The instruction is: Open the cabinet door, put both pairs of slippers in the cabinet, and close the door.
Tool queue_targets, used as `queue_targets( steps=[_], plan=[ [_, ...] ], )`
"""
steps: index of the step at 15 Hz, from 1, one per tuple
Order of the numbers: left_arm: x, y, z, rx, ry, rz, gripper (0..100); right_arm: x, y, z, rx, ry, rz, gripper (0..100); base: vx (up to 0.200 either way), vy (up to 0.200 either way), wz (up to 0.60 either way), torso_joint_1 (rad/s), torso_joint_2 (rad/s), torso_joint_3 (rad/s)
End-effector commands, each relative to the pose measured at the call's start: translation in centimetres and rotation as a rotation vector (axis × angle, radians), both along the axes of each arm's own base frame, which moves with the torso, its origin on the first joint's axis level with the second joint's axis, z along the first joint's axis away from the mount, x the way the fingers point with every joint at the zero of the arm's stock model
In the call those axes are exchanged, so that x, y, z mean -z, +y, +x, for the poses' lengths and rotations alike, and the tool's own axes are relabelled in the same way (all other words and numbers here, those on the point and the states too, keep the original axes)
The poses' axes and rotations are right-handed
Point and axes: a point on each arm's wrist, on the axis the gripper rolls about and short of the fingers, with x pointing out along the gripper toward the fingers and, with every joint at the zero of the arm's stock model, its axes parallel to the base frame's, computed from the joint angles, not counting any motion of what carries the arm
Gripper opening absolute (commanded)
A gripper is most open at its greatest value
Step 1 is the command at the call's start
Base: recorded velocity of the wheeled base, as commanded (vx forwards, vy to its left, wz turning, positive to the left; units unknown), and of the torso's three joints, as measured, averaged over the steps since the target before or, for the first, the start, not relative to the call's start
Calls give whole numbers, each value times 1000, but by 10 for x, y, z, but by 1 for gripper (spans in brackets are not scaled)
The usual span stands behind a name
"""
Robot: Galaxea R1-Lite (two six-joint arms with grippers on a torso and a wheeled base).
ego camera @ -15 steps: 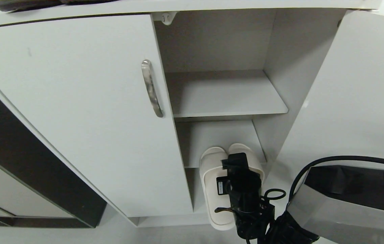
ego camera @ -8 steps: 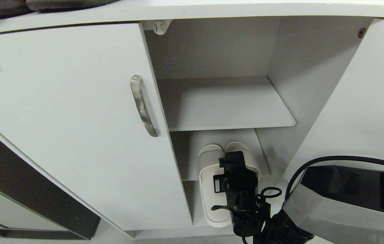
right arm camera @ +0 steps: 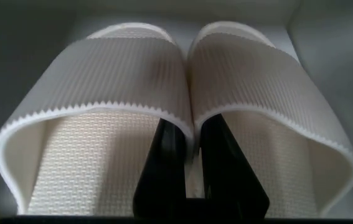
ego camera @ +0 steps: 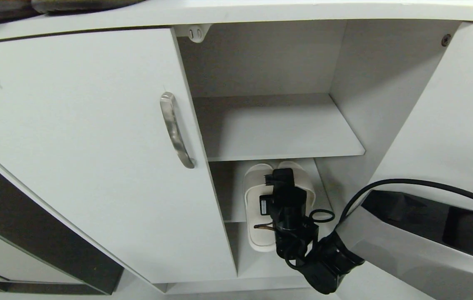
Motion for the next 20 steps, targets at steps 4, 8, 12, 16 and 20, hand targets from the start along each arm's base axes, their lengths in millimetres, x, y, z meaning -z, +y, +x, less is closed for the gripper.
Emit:
queue_targets(
  steps=[4, 8, 12, 16, 20],
  plan=[
    [0, 0, 0, 0, 0, 0, 0, -2, 8, 26, 27, -21, 19, 0, 0, 0, 0, 0, 0, 0],
    [0, 0, 0, 0, 0, 0, 0, -2, -2, 46, 32, -8, 4, 0, 0, 0, 0, 0, 0, 0],
    [0, 0, 0, 0, 0, 0, 0, -8, 0, 52, 17, -3, 0, 0, 0, 0, 0, 0, 0, 0],
    [0, 0, 0, 0, 1, 0, 0, -13, 3, 62, 26, -15, 12, 0, 0, 0, 0, 0, 0, 0],
    [0, 0, 0, 0, 1, 0, 0, -6, 4, 67, 27, -13, 8, 0, 0, 0, 0, 0, 0, 0]
  ],
)
